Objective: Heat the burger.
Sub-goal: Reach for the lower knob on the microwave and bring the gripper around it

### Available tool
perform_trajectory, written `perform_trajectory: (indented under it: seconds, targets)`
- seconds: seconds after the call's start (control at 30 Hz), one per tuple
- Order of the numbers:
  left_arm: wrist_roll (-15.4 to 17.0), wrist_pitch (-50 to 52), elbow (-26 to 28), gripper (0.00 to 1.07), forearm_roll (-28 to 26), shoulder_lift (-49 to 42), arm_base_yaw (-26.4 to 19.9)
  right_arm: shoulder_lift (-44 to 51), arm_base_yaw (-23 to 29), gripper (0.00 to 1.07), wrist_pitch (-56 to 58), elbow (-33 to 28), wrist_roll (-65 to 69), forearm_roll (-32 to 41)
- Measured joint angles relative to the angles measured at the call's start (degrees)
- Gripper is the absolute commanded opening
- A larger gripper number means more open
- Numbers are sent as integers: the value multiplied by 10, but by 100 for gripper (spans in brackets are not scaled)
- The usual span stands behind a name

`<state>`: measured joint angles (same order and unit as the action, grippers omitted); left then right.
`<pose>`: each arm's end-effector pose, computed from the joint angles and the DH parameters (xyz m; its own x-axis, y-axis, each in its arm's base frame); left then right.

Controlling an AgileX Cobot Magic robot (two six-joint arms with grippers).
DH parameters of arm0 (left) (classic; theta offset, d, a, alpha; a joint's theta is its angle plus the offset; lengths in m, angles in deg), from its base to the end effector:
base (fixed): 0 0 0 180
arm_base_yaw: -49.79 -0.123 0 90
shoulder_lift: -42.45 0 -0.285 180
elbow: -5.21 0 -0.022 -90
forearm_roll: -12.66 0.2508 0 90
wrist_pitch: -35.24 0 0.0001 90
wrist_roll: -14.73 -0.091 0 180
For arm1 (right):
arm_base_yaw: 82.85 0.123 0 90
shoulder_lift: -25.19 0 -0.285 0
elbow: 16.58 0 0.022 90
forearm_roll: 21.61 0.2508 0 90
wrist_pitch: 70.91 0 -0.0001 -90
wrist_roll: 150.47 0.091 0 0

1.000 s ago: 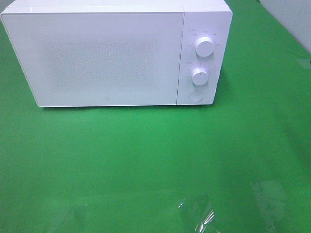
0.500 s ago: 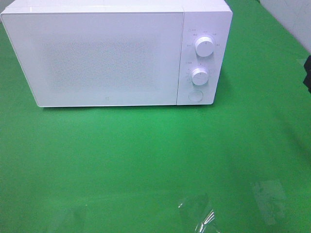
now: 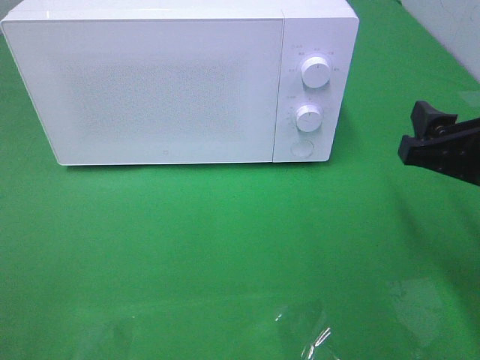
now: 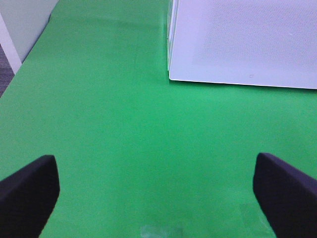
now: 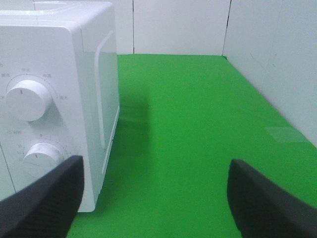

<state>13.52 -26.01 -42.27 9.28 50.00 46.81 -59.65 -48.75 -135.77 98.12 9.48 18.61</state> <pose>-0.0079 -0.0051 0.2820 -0.4414 -0.0303 -0.8968 -0.0088 0.9995 -0.0294 0.1889 0.0637 0.1980 -0.0249 -0.0218 -0.9995 0.0288 0.9993 -0.0225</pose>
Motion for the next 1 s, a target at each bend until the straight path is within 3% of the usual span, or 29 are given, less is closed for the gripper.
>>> perform_trajectory:
  seconds: [0.03, 0.1, 0.2, 0.33, 0.63, 1.0]
  targets:
    - [0, 0, 0, 99, 0, 0, 0, 0, 0, 76, 0, 0, 0, 0]
    - [0, 0, 0, 99, 0, 0, 0, -37, 70, 76, -34, 6, -9, 77]
    - [0, 0, 0, 99, 0, 0, 0, -46, 87, 76, -38, 11, -10, 95]
    - [0, 0, 0, 99, 0, 0, 0, -104, 154, 76, -41, 52, -29, 130]
    - [0, 0, 0, 99, 0, 0, 0, -173, 198, 76, -42, 107, -53, 138]
    - [0, 0, 0, 99, 0, 0, 0, -238, 201, 76, -42, 143, -54, 144]
